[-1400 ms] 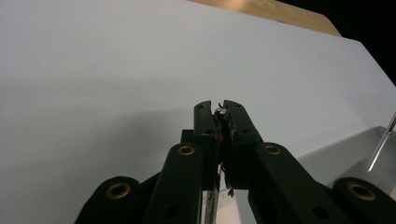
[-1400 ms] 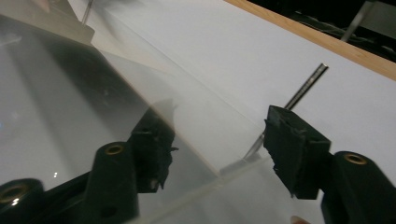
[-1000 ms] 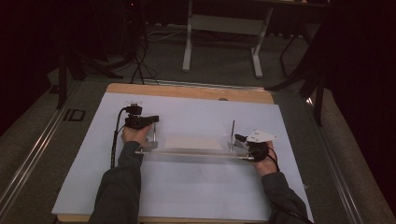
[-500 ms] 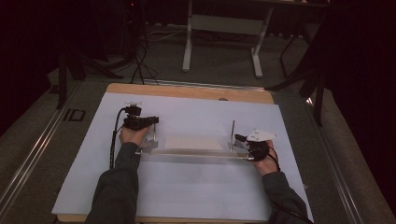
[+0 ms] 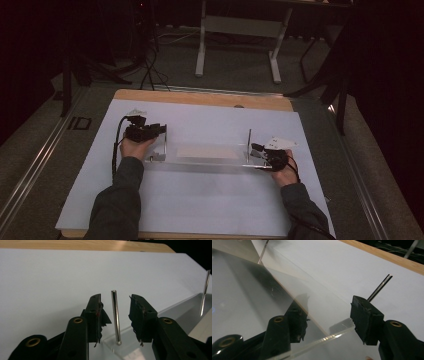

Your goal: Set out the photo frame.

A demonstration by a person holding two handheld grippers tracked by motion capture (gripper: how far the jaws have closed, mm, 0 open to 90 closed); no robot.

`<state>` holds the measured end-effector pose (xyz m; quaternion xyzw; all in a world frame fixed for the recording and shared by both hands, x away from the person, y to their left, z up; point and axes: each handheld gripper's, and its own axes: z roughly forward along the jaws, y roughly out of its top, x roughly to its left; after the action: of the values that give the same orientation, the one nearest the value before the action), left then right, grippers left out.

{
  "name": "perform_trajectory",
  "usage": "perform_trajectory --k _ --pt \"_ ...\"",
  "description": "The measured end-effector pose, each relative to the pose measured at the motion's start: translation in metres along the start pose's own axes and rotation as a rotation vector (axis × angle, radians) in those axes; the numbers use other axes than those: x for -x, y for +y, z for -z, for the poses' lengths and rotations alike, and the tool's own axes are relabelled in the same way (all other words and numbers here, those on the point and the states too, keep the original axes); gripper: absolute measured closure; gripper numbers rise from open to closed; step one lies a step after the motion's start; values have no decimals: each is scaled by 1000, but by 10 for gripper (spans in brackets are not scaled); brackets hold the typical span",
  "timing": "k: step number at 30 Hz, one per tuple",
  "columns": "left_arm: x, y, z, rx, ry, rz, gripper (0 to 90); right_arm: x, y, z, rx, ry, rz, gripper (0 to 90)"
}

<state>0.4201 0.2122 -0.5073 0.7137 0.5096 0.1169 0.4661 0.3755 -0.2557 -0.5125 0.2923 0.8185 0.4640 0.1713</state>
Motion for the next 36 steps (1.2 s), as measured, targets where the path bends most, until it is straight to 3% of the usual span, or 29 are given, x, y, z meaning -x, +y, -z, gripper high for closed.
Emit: perform_trajectory --k 2,10,15,22,36 --pt "0 -4 9 20 -4 -21 608 0 1 0 -2 0 -2 459" --pt "0 -17 25 57 -4 -37 606 2 3 0 -5 2 -17 459" --pt "2 -27 29 43 21 -118 604 3 5 0 -6 4 -24 459" --pt "2 -32 34 51 8 -140 598 4 7 0 -11 8 -37 459" --pt "7 -41 42 38 38 -209 573 10 13 -1 -16 14 -77 458"
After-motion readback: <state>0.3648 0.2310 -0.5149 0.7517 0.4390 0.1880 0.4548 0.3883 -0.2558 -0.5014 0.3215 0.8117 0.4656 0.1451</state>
